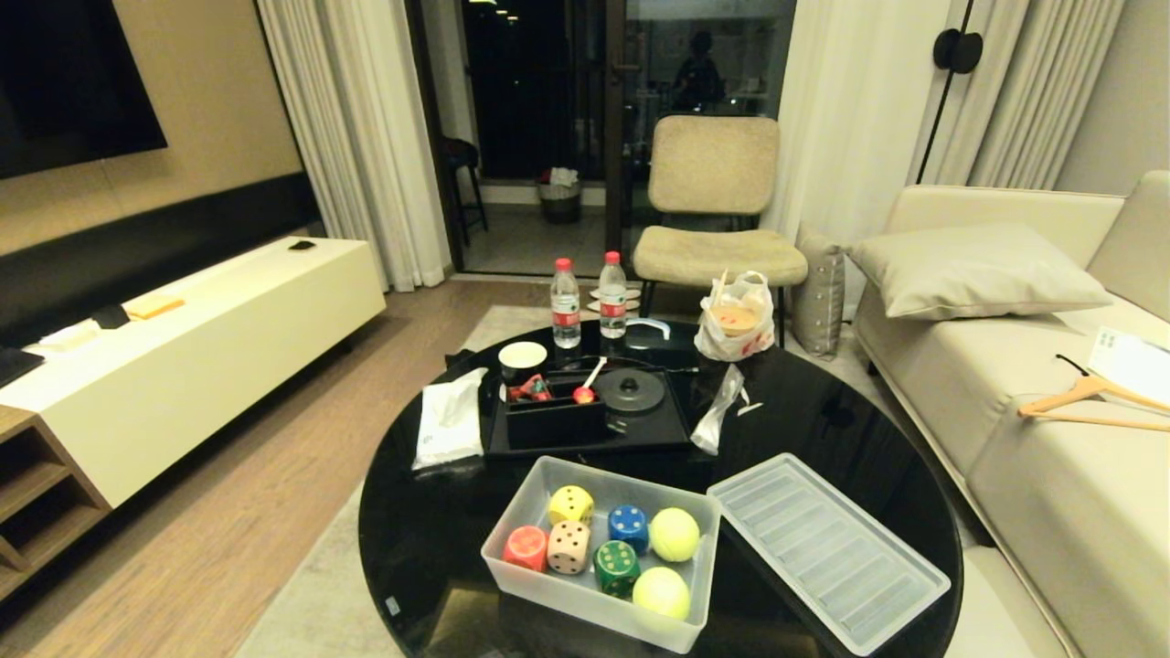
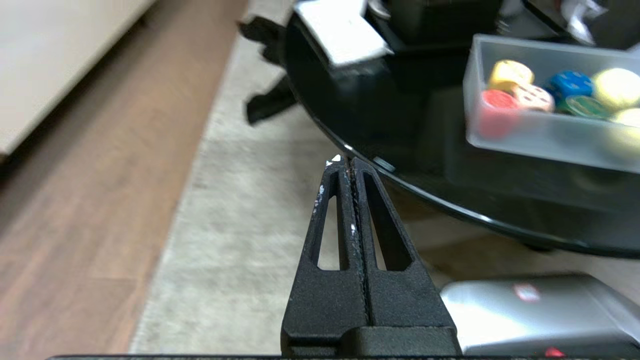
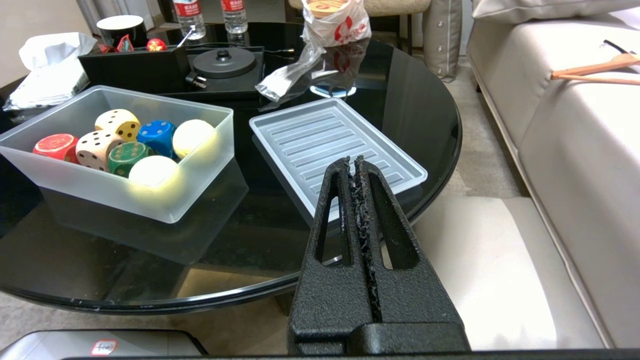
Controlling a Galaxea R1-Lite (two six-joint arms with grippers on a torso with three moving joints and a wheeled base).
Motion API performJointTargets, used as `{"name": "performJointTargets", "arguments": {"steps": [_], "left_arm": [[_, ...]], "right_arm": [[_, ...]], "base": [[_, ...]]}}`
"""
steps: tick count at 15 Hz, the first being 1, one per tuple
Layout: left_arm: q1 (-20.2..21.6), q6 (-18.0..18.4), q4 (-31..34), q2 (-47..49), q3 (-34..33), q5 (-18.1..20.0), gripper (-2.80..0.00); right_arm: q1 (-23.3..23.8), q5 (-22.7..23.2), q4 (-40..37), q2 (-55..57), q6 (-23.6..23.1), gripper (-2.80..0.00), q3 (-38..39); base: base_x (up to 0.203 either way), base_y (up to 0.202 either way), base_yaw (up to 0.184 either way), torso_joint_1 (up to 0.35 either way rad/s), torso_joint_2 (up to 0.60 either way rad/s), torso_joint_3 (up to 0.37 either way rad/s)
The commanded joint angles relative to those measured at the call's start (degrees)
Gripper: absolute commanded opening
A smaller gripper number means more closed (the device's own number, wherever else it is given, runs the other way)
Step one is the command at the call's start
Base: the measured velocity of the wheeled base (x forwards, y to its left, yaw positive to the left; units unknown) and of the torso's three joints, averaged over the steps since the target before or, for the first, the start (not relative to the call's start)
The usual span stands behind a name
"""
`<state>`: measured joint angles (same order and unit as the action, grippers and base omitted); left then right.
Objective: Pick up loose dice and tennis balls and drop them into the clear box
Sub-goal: Close the lid
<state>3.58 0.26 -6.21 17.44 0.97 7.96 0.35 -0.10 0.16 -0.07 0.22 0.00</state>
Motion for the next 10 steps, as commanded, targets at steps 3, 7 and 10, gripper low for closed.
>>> {"name": "performJointTargets", "arguments": {"steps": [3, 7, 10], "left_arm": [[0.4, -0.9, -0.9, -1.5, -1.1, -4.3, -2.80], [-0.8, -0.2, -0.3, -2.2, -1.1, -3.7, -2.80], [-4.9, 1.4, 3.0, -6.4, -1.1, -3.7, -2.80]], "right_arm": [[0.0, 0.0, 0.0, 0.1, 0.0, -2.80, 0.0], [0.0, -0.1, 0.0, 0.1, 0.0, -2.80, 0.0], [0.0, -0.1, 0.0, 0.1, 0.2, -2.80, 0.0]], "base": [[0.000, 0.000, 0.000, 0.000, 0.00, 0.000], [0.000, 0.000, 0.000, 0.000, 0.00, 0.000], [0.000, 0.000, 0.000, 0.000, 0.00, 0.000]]}}
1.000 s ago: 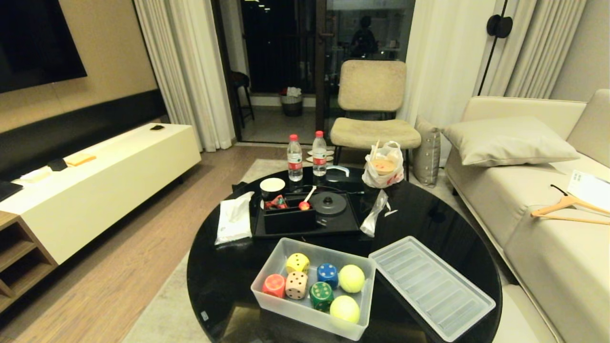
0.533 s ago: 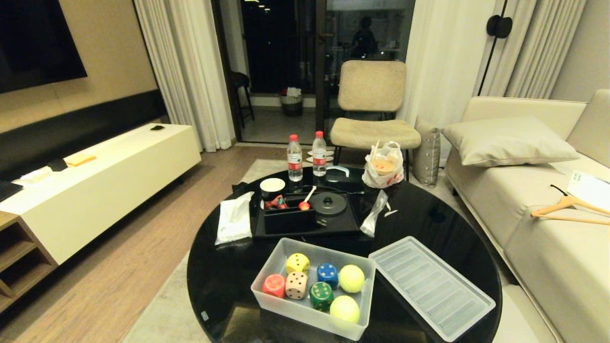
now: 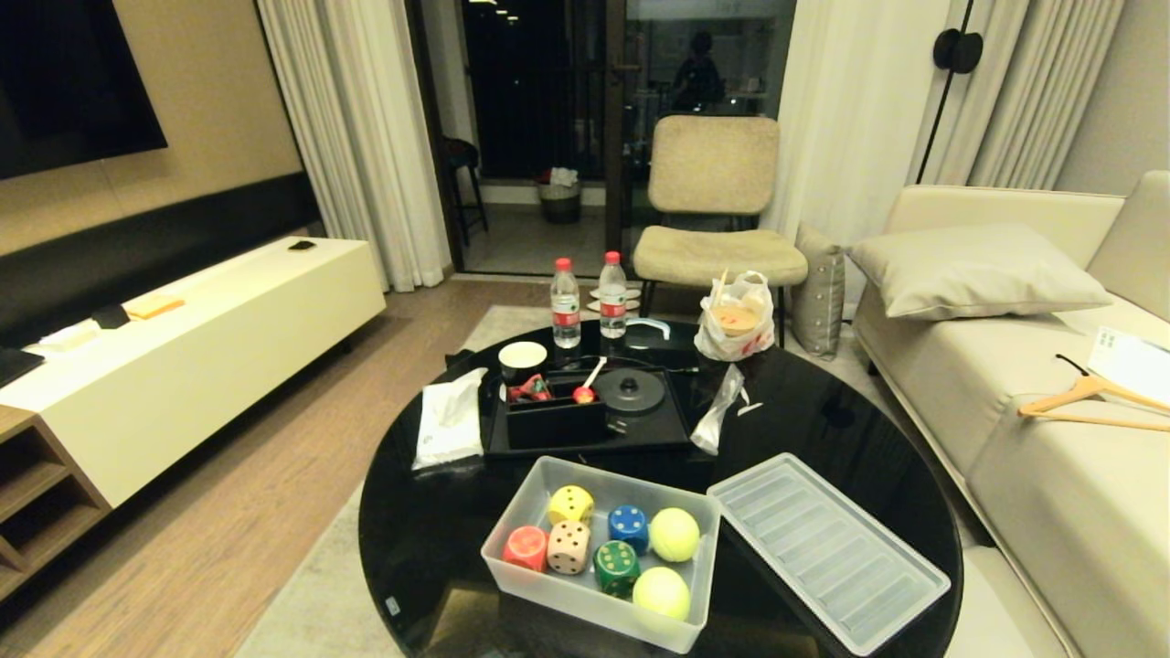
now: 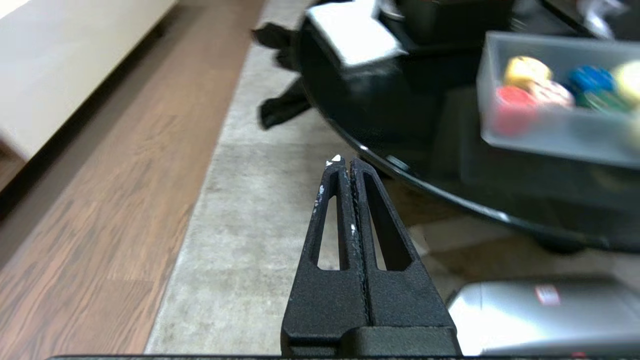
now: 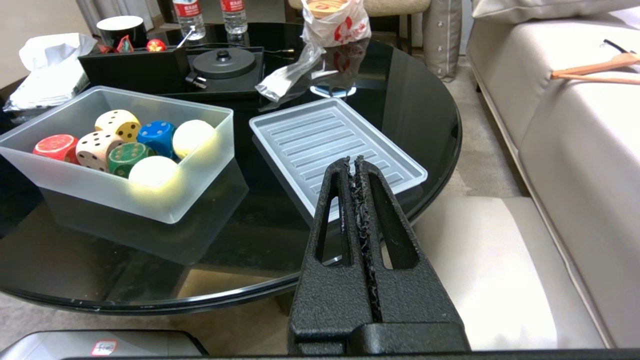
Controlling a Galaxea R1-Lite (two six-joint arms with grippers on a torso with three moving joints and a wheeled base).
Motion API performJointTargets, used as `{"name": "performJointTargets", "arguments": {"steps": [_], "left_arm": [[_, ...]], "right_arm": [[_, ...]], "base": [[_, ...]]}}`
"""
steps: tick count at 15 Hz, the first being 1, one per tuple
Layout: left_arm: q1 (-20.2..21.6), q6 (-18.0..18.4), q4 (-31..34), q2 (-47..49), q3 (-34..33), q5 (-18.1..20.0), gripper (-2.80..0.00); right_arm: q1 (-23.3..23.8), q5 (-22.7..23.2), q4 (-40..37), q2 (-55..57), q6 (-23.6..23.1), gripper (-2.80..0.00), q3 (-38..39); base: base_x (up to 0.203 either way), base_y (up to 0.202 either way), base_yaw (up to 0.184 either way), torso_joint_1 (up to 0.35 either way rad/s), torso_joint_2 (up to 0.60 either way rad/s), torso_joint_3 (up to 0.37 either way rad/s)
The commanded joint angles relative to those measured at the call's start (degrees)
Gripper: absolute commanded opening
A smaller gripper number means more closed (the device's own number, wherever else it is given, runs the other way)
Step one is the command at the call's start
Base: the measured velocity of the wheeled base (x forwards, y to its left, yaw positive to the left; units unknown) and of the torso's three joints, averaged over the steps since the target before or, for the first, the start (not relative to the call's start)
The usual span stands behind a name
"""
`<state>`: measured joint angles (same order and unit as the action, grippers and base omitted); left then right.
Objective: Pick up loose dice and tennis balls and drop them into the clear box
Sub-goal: Close the lid
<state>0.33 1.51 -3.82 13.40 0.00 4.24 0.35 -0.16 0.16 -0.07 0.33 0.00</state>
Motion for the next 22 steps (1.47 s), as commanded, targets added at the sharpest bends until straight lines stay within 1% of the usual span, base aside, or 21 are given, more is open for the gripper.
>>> {"name": "performJointTargets", "arguments": {"steps": [1, 3, 7, 8, 9, 10, 13, 16, 22], "left_arm": [[-1.4, 0.2, 0.7, -2.9, -0.1, 0.0, -2.80], [-1.1, 0.4, 0.7, -6.5, 0.0, 0.0, -2.80], [-0.8, 3.9, 1.3, -12.9, 0.1, -0.9, -2.80], [-0.7, 5.2, 4.4, -13.2, 0.1, -1.4, -2.80], [-0.7, 4.5, 5.4, -13.3, 0.0, -1.6, -2.80], [-0.7, 3.0, 4.2, -13.4, -0.1, -1.7, -2.80], [-0.7, 1.3, 4.1, -13.4, -0.1, -2.5, -2.80], [-0.8, -2.2, 3.9, -13.4, -0.1, -4.2, -2.80], [-0.8, -2.3, 3.8, -13.4, -0.1, -4.2, -2.80]], "right_arm": [[0.0, 0.0, 0.0, 0.1, 0.1, -2.80, 0.0], [0.0, 0.0, 0.0, 0.1, 0.1, -2.80, 0.0], [0.0, 0.0, 0.0, 0.1, 0.1, -2.80, 0.0], [0.0, 0.1, 0.0, 0.1, 0.1, -2.80, 0.0], [0.0, 0.0, 0.0, 0.1, 0.2, -2.80, 0.0], [0.0, 0.0, 0.0, 0.1, 0.2, -2.80, 0.0], [0.0, 0.0, 0.0, 0.1, 0.2, -2.80, 0.0], [0.1, 0.0, -0.1, 0.1, 0.1, -2.80, 0.0], [0.0, 0.0, -0.1, 0.1, 0.1, -2.80, 0.0]], "base": [[0.000, 0.000, 0.000, 0.000, 0.00, 0.000], [0.000, 0.000, 0.000, 0.000, 0.00, 0.000], [0.000, 0.000, 0.000, 0.000, 0.00, 0.000], [0.000, 0.000, 0.000, 0.000, 0.00, 0.000], [0.000, 0.000, 0.000, 0.000, 0.00, 0.000], [0.000, 0.000, 0.000, 0.000, 0.00, 0.000], [0.000, 0.000, 0.000, 0.000, 0.00, 0.000], [0.000, 0.000, 0.000, 0.000, 0.00, 0.000], [0.000, 0.000, 0.000, 0.000, 0.00, 0.000]]}}
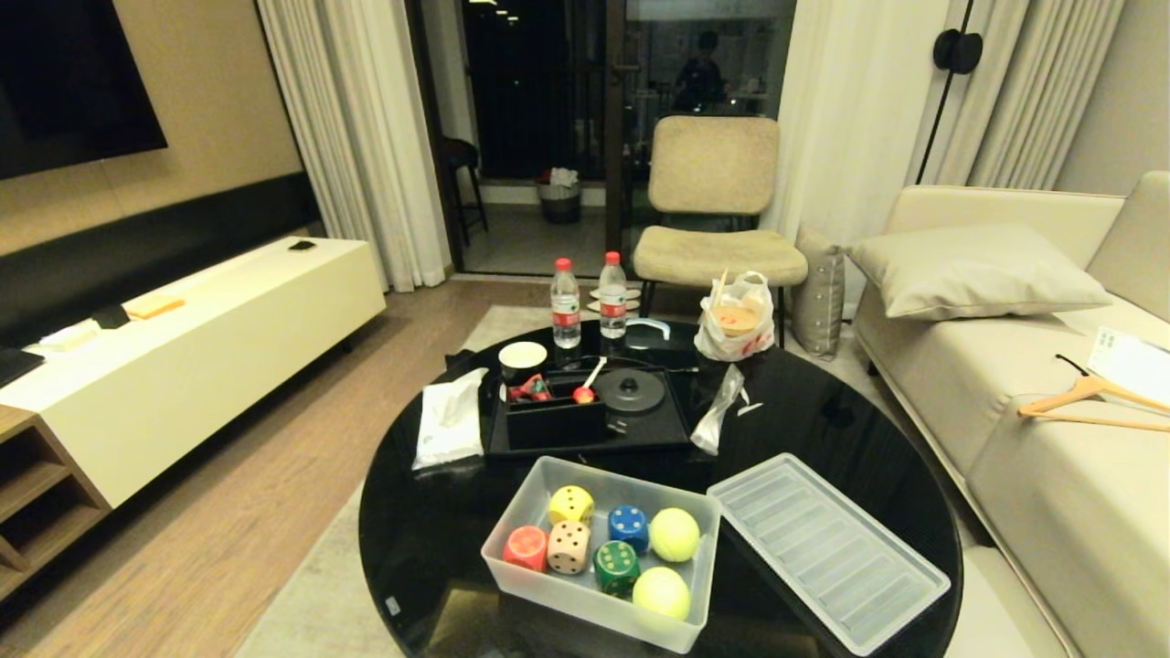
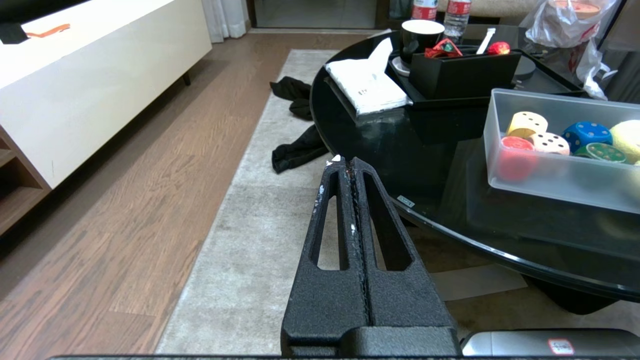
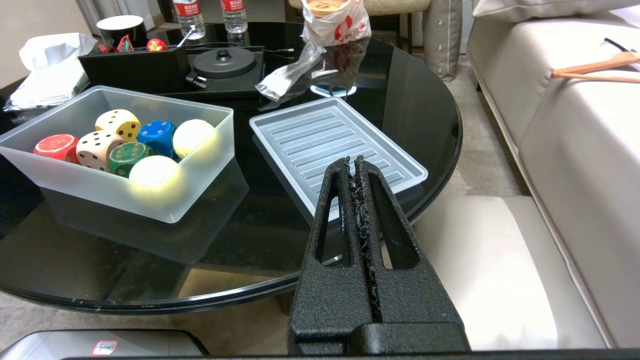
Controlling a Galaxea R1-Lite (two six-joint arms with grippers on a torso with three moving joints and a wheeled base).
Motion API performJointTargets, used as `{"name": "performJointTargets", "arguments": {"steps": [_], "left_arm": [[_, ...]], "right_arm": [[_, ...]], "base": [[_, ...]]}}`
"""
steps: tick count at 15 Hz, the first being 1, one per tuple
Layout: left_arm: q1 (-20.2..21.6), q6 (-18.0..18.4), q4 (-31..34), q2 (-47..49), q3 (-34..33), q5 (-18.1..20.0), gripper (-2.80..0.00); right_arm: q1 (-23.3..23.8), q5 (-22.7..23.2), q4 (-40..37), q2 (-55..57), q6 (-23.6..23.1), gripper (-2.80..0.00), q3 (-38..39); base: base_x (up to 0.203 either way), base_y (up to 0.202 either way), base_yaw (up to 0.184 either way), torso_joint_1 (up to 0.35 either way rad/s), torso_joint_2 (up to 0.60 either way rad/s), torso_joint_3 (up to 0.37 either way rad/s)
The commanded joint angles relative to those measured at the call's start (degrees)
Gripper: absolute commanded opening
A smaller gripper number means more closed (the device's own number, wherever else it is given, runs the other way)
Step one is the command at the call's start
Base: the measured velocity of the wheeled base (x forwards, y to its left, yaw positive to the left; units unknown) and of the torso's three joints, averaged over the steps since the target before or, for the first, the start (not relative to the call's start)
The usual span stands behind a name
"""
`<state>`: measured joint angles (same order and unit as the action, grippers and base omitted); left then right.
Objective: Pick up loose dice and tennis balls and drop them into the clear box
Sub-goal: Close the lid
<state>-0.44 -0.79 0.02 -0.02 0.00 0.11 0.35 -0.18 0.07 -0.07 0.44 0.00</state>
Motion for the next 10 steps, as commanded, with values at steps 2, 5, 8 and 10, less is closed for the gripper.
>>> {"name": "performJointTargets", "arguments": {"steps": [2, 5, 8, 10], "left_arm": [[0.0, 0.0, 0.0, 0.0, -0.1, -0.1, -2.80], [0.0, 0.0, 0.0, 0.0, -0.1, 0.0, -2.80], [0.0, 0.0, 0.0, 0.0, -0.1, 0.0, -2.80], [0.0, 0.0, 0.0, 0.0, -0.1, 0.0, -2.80]], "right_arm": [[0.1, 0.0, 0.0, 0.1, 0.0, -2.80, 0.0], [0.1, 0.0, 0.0, 0.1, 0.0, -2.80, -0.1], [0.0, 0.0, -0.1, 0.1, 0.0, -2.80, -0.1], [0.0, 0.0, -0.2, 0.1, -0.1, -2.80, -0.1]], "base": [[0.000, 0.000, 0.000, 0.000, 0.00, 0.000], [0.000, 0.000, 0.000, 0.000, 0.00, 0.000], [0.000, 0.000, 0.000, 0.000, 0.00, 0.000], [0.000, 0.000, 0.000, 0.000, 0.00, 0.000]]}}
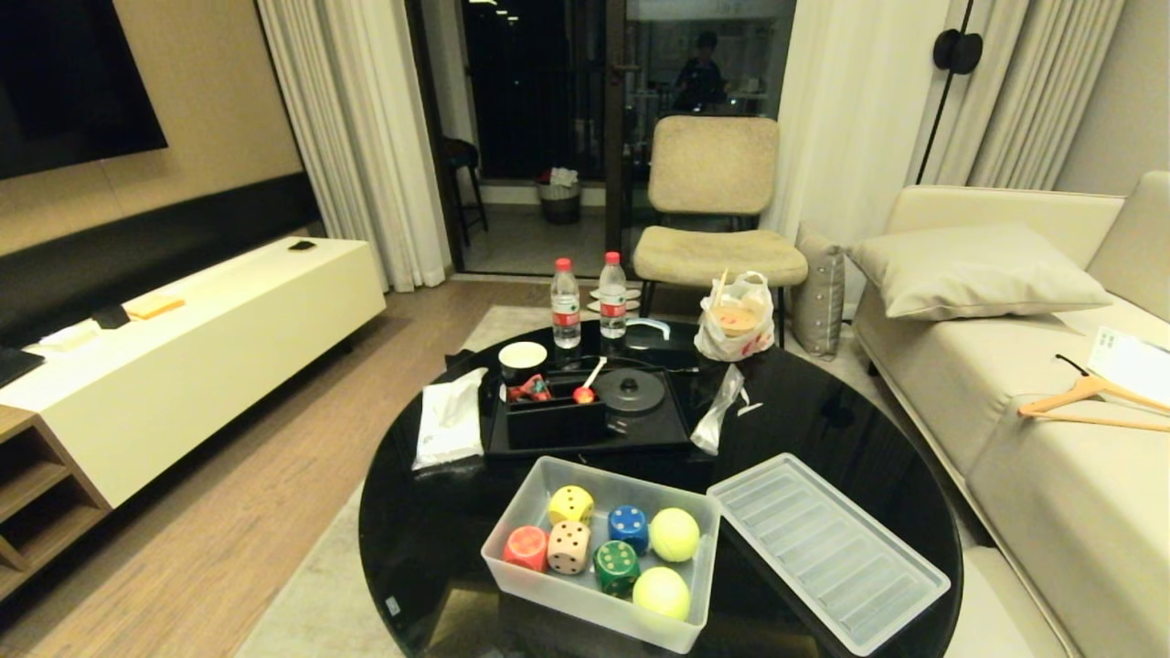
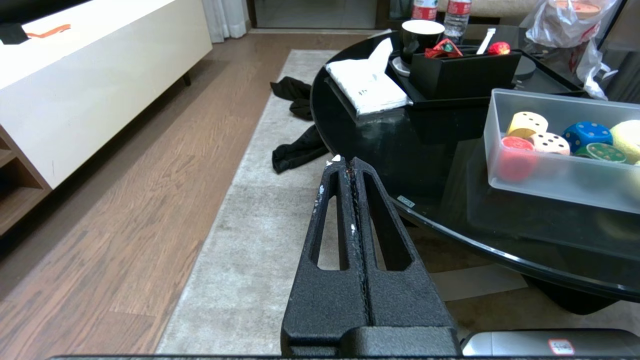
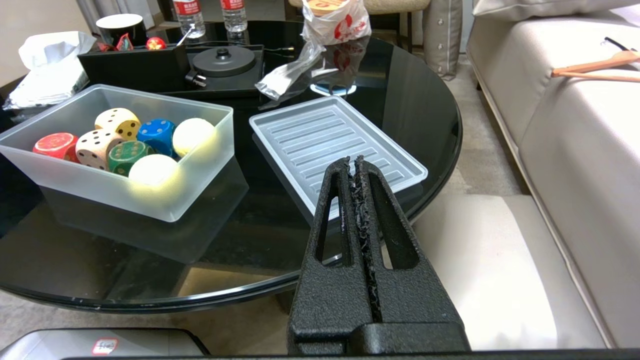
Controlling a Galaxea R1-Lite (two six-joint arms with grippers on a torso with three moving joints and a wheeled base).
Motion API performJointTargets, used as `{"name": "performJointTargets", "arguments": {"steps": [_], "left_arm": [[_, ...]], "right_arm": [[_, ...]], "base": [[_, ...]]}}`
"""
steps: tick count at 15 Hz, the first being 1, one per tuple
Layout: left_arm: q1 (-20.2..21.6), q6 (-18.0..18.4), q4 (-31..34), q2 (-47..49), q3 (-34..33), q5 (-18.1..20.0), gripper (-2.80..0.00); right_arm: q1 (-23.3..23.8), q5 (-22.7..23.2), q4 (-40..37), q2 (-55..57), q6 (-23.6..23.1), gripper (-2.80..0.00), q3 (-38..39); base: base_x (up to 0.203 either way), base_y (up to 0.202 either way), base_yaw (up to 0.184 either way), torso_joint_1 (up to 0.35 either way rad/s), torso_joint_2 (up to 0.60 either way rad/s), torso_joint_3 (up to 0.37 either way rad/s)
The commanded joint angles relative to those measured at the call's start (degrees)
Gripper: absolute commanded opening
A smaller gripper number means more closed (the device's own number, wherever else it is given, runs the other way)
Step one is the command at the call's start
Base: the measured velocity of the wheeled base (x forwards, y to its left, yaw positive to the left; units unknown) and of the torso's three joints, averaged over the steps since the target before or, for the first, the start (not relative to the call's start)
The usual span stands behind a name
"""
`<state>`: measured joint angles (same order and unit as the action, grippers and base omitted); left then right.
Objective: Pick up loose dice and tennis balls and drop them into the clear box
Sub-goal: Close the lid
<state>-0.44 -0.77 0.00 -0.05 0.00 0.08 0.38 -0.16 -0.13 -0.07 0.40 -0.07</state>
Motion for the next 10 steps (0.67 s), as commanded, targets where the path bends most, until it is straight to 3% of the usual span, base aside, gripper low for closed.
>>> {"name": "performJointTargets", "arguments": {"steps": [1, 8, 10], "left_arm": [[0.0, 0.0, 0.0, 0.0, -0.1, 0.0, -2.80], [0.0, 0.0, 0.0, 0.0, -0.1, 0.0, -2.80], [0.0, 0.0, 0.0, 0.0, -0.1, 0.0, -2.80]], "right_arm": [[0.0, 0.0, -0.1, 0.1, -0.1, -2.80, -0.1], [0.0, -0.2, -0.6, 0.0, -0.3, -2.80, -0.7], [0.0, -0.2, -4.3, 1.7, -0.1, -2.80, -6.2]], "base": [[0.000, 0.000, 0.000, 0.000, 0.00, 0.000], [0.000, 0.000, 0.000, 0.000, 0.00, 0.000], [0.000, 0.000, 0.000, 0.000, 0.00, 0.000]]}}
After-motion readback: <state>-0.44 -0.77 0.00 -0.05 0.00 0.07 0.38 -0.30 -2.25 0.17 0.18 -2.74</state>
